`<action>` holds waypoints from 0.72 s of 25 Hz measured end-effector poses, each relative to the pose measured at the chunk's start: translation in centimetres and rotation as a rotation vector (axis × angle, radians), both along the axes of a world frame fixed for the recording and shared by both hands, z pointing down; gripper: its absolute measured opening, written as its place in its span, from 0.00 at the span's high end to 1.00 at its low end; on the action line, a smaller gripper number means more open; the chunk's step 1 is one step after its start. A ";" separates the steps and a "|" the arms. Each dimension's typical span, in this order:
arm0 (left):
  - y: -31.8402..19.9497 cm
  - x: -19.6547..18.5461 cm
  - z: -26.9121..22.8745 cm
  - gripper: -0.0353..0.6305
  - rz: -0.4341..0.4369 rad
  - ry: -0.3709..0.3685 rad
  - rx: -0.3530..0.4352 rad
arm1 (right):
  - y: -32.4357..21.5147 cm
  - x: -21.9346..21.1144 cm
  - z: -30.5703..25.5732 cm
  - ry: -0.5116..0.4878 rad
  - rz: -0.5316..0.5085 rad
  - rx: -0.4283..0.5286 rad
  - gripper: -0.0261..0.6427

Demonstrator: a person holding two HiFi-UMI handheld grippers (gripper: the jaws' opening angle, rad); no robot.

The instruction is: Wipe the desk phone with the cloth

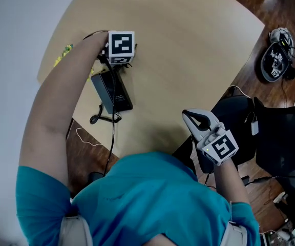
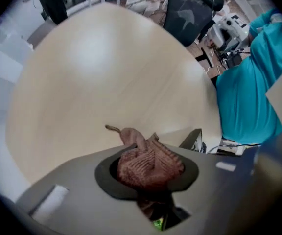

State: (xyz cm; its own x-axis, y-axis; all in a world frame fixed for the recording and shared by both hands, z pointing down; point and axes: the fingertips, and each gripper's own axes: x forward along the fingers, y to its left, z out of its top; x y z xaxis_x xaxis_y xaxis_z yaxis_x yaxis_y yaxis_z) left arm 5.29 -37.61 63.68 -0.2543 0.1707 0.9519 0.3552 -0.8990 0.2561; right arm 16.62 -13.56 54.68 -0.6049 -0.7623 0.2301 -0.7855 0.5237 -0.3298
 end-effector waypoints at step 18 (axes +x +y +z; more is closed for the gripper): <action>11.4 -3.3 3.2 0.78 0.229 -0.003 0.240 | 1.5 -1.4 -2.1 0.006 -0.040 0.031 0.96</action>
